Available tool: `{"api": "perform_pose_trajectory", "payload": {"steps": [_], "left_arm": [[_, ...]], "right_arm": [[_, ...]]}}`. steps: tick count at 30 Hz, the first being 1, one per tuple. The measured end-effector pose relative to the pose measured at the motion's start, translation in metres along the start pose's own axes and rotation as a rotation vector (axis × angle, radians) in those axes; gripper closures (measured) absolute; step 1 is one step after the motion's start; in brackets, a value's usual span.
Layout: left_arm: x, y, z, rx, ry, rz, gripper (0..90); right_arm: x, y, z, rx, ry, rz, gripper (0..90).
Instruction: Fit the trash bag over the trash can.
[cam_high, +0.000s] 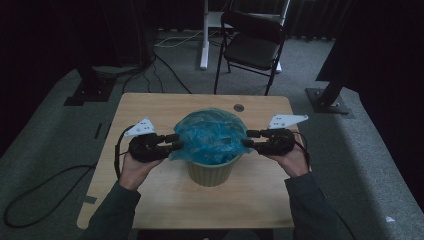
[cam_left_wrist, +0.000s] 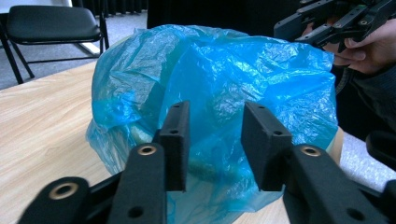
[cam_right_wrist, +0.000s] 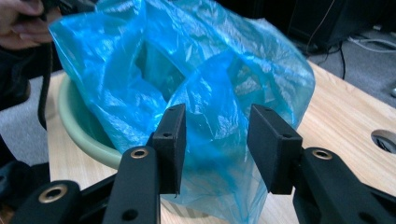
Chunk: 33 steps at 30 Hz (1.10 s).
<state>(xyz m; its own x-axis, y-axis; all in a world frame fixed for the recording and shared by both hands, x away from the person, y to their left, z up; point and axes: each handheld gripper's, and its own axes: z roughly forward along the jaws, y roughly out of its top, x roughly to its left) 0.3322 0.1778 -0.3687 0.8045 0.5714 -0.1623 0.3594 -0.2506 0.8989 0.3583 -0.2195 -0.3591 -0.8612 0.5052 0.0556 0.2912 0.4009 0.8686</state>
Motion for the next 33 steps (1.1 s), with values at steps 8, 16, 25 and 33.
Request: {"api": "perform_pose_trajectory", "payload": {"steps": [8,16,25,33], "left_arm": [[-0.001,-0.003,0.001,-0.001,-0.008,0.011,83.8],[-0.006,-0.006,-0.005,-0.006,-0.025,0.031,89.5],[-0.006,-0.007,-0.010,-0.029,0.001,0.023,83.3],[-0.003,0.004,-0.007,-0.081,-0.033,0.006,59.9]], "right_arm": [[0.003,-0.002,0.003,0.025,-0.012,-0.012,77.0],[0.009,-0.004,-0.004,0.009,0.009,-0.028,88.9],[0.012,-0.007,-0.008,0.001,0.027,-0.026,89.0],[0.012,-0.007,-0.005,0.000,0.034,-0.029,88.8]]}}
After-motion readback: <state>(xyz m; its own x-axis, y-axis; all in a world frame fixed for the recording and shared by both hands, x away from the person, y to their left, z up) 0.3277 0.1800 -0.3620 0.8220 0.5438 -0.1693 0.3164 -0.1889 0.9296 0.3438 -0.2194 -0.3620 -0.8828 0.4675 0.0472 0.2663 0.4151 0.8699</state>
